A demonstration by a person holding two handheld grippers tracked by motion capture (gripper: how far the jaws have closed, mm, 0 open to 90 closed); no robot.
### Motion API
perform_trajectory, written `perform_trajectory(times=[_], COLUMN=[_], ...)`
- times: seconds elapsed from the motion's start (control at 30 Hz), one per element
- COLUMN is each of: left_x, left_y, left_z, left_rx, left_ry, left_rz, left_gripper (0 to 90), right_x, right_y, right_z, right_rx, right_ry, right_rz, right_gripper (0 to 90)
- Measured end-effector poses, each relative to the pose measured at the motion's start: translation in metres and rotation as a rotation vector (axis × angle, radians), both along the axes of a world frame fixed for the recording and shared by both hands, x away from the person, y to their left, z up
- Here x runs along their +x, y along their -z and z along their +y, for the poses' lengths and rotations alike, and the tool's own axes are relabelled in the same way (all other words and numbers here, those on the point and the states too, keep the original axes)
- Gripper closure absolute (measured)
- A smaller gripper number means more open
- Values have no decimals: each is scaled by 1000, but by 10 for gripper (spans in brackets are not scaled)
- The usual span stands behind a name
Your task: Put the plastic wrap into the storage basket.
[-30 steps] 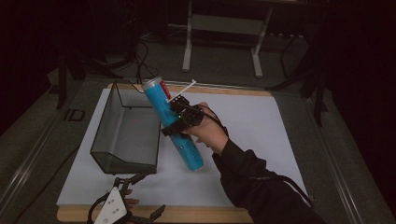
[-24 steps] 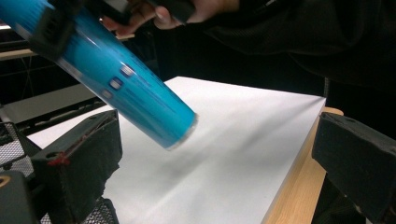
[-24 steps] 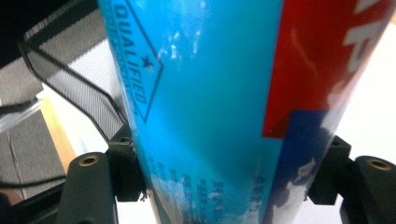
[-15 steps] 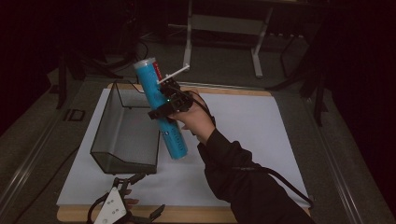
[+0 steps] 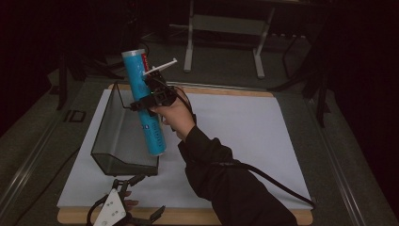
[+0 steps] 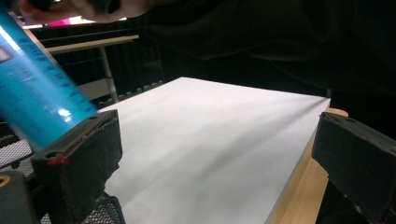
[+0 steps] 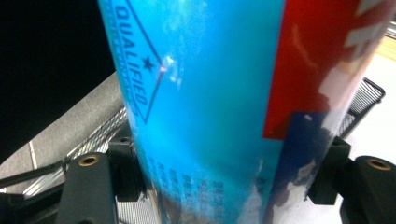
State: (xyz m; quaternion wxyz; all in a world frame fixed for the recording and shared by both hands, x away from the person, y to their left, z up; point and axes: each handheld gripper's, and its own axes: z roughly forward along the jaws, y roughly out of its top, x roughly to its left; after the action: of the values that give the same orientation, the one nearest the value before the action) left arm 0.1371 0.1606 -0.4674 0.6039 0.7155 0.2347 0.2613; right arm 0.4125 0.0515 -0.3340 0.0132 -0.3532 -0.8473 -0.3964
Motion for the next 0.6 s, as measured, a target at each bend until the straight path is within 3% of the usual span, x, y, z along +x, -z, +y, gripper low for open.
perform_trajectory(times=[0.17, 0.3, 0.4, 0.6], left_x=[0, -1, -1, 0], left_y=[0, 0, 0, 0], left_z=[1, 1, -1, 0], left_rx=[-4, -3, 6, -6], left_ry=[-2, 1, 8, 10], left_rz=[5, 9, 29, 36], left_gripper=[25, 25, 25, 25], right_x=[4, 11, 16, 21], right_y=[9, 19, 30, 49], right_z=[13, 16, 20, 29], right_rx=[4, 32, 32, 12], right_ry=[37, 59, 94, 77], right_rz=[-21, 17, 21, 68], right_gripper=[315, 315, 315, 314])
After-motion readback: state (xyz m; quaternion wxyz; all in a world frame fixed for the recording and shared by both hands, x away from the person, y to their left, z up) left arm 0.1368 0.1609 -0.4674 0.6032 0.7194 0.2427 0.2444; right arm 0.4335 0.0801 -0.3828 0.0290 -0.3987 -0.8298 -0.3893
